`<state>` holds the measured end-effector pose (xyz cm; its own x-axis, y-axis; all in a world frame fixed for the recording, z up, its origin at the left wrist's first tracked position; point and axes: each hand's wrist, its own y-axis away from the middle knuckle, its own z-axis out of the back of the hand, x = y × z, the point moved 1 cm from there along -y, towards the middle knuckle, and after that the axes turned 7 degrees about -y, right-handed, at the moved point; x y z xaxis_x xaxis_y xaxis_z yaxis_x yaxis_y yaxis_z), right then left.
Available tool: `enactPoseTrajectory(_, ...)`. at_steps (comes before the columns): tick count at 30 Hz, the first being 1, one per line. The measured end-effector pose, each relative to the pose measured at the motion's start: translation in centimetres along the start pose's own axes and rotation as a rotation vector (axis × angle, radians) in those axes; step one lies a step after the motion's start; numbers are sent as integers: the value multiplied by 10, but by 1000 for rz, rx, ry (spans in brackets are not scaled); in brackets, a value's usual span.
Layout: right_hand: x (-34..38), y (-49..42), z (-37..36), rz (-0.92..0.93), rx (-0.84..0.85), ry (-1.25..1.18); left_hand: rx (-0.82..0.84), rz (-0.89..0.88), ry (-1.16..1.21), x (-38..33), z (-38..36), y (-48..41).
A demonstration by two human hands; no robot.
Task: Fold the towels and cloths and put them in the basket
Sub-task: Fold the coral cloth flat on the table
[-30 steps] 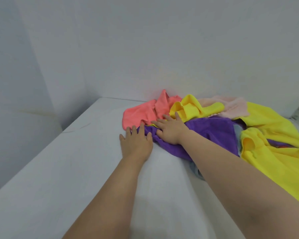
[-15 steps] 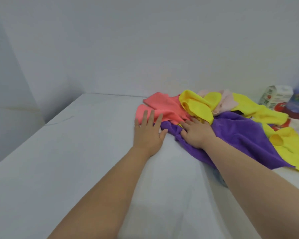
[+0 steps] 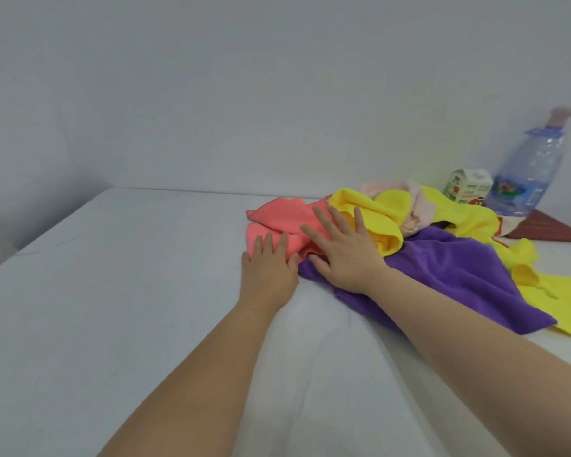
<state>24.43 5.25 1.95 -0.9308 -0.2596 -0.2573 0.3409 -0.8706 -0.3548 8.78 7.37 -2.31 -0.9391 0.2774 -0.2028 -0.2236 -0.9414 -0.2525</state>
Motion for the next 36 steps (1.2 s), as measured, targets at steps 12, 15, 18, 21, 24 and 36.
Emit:
enactPoseTrajectory(12, -57, -27, -50, -443, 248, -28, 90, 91, -45, 4, -3, -3)
enactPoseTrajectory(15, -70, -27, -53, -506, 286, -22, 102, 89, -44, 3, -2, -3)
enactPoseTrajectory(18, -88, -22, -56, -576, 316, -15, 125, 91, -33, 5, -1, -2)
enactPoseTrajectory(21, -106, -16, -54, -679, 336, 9, 149, 83, -43, 4, 0, -2)
enactPoseTrajectory(24, -106, -13, -52, -690, 320, 47, 174, 71, -77, 2, -2, -1)
enactPoseTrajectory(36, -42, -51, -33, -583, 7, -374, 161, 41, -52, 2, 5, -2)
